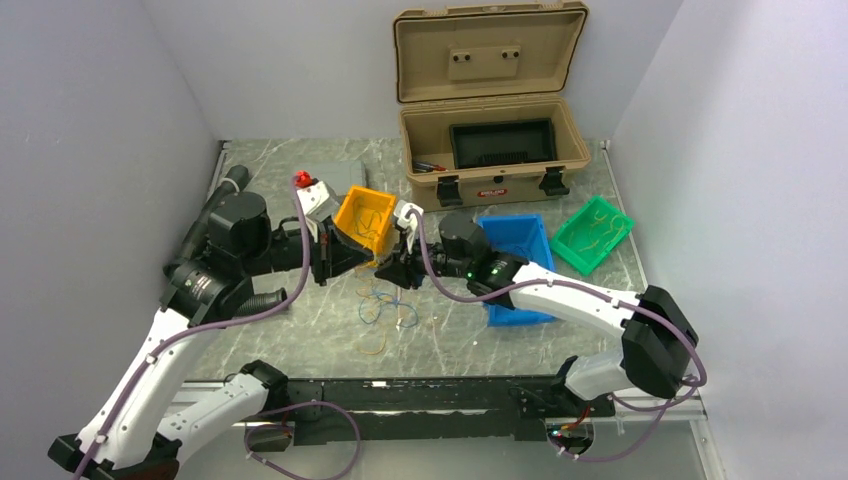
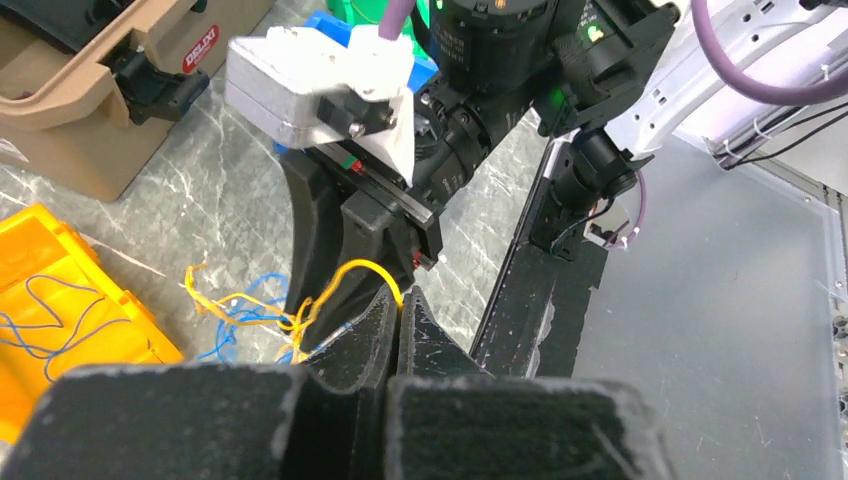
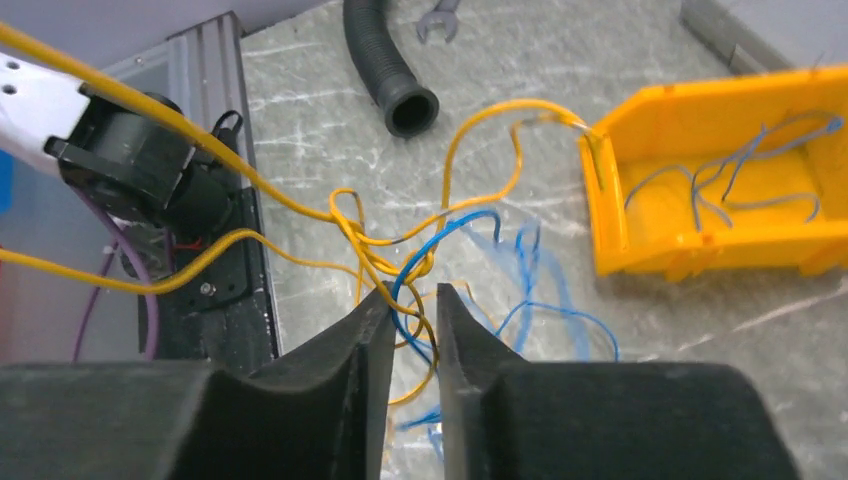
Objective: Untangle the cables
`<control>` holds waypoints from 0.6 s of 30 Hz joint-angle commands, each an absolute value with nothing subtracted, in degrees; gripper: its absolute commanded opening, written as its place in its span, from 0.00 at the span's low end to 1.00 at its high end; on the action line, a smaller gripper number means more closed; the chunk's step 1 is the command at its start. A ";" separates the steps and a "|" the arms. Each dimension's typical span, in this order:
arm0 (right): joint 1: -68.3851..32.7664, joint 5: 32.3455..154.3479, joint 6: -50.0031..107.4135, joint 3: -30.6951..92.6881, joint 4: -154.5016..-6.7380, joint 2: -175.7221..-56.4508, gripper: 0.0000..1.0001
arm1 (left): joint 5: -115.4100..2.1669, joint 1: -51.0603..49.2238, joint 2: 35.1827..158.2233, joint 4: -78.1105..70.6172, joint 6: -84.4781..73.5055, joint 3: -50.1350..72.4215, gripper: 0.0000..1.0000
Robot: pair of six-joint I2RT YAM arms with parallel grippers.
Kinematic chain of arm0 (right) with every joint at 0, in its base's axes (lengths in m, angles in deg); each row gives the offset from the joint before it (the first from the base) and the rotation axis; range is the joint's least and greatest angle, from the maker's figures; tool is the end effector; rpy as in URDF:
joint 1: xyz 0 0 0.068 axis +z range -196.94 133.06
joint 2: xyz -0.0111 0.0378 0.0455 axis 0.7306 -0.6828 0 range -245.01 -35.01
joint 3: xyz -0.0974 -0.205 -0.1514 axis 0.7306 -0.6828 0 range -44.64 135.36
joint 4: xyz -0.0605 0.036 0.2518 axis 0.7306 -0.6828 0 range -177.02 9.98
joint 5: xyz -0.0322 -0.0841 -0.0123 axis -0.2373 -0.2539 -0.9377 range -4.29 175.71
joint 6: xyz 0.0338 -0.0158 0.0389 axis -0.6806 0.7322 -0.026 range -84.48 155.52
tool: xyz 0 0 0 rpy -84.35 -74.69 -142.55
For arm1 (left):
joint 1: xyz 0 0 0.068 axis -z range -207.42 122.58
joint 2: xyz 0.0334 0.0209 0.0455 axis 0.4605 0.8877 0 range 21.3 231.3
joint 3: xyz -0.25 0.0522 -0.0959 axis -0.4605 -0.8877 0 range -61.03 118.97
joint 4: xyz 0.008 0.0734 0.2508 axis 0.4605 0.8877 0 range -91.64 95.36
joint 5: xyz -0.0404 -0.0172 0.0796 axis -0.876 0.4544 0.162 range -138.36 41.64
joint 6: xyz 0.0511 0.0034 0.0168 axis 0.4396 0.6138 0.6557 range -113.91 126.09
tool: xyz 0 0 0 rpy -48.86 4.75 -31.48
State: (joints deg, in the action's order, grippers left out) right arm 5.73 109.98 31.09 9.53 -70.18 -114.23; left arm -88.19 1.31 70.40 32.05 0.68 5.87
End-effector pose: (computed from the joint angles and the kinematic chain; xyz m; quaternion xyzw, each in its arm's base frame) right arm 0.1829 0.2639 0.2956 -0.4340 0.6567 0.4305 0.4416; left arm 0.1290 -0.0966 0.4172 0.3526 0.6935 -0.4261 0.4617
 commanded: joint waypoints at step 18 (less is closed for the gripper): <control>-7.58 61.63 0.92 -10.02 -88.88 -92.57 0.00 | -26.14 1.41 61.44 43.17 1.72 11.18 0.00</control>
